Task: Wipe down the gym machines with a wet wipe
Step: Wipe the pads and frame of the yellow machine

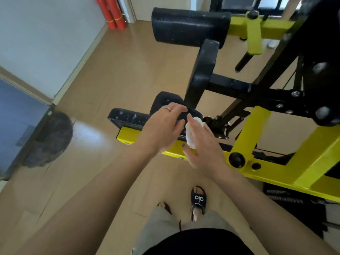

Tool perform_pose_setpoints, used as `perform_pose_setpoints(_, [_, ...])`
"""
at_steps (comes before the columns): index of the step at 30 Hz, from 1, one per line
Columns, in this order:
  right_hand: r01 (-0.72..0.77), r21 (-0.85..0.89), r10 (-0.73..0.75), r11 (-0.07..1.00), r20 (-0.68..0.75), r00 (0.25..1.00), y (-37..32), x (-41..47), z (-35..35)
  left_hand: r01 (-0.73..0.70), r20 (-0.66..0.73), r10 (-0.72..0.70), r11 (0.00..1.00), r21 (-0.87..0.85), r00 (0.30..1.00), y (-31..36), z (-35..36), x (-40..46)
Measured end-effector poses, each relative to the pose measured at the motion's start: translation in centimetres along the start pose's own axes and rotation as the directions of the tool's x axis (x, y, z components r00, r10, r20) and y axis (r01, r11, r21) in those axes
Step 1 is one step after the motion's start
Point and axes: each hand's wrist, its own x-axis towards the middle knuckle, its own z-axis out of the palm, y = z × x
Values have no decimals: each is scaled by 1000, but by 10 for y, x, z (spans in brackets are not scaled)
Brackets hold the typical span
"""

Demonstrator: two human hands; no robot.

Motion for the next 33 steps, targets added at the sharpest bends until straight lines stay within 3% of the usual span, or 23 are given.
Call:
perform_pose_setpoints(2, [-139, 434, 171, 890, -35, 985, -1, 2, -10, -178, 138, 165, 980, 89, 977, 2, 2, 16])
perform_pose_setpoints(3, [-155, 545, 257, 824, -116, 959, -2, 2, -13, -256, 190, 228, 957, 135, 955, 2, 6, 22])
perform_pose_setpoints(6, [-239, 618, 534, 749, -348, 771, 2, 11, -14, -477, 368, 364, 831, 286, 855, 2, 25, 35])
perform_pose_setpoints(8, [-353, 666, 673, 657, -308, 673, 4, 22, -8, -583, 452, 420, 746, 321, 787, -4, 38, 39])
perform_pose_setpoints(10, [-458, 677, 747, 576, -208, 632, 2, 31, 6, -631, 515, 429, 705, 323, 742, -10, 41, 41])
perform_pose_setpoints(13, [-543, 542, 759, 641, -341, 555, -7, 42, 31, -705, 589, 443, 623, 340, 676, -19, 35, 43])
perform_pose_setpoints(15, [-585, 501, 770, 638, -425, 476, -9, 47, 38, -681, 575, 422, 634, 367, 701, -31, 30, 41])
perform_pose_setpoints(17, [-589, 531, 793, 609, -417, 444, -7, 49, 38, -646, 543, 400, 651, 399, 738, -55, 23, 37])
perform_pose_setpoints(19, [-595, 547, 808, 589, -397, 436, -6, 50, 36, -646, 546, 391, 638, 419, 741, -84, 11, 35])
perform_pose_setpoints(23, [-638, 442, 760, 631, -516, 395, -12, 54, 41, -690, 552, 431, 570, 447, 714, -123, -8, 33])
perform_pose_setpoints(27, [-653, 404, 735, 641, -568, 370, -9, 56, 45, -729, 570, 470, 547, 412, 674, -87, 12, 41])
perform_pose_setpoints(30, [-673, 353, 719, 650, -572, 394, -5, 55, 46, -768, 553, 537, 507, 391, 637, -52, 43, 44])
perform_pose_setpoints(33, [-682, 359, 733, 638, -554, 395, -2, 54, 45, -765, 538, 549, 515, 385, 640, -46, 51, 48])
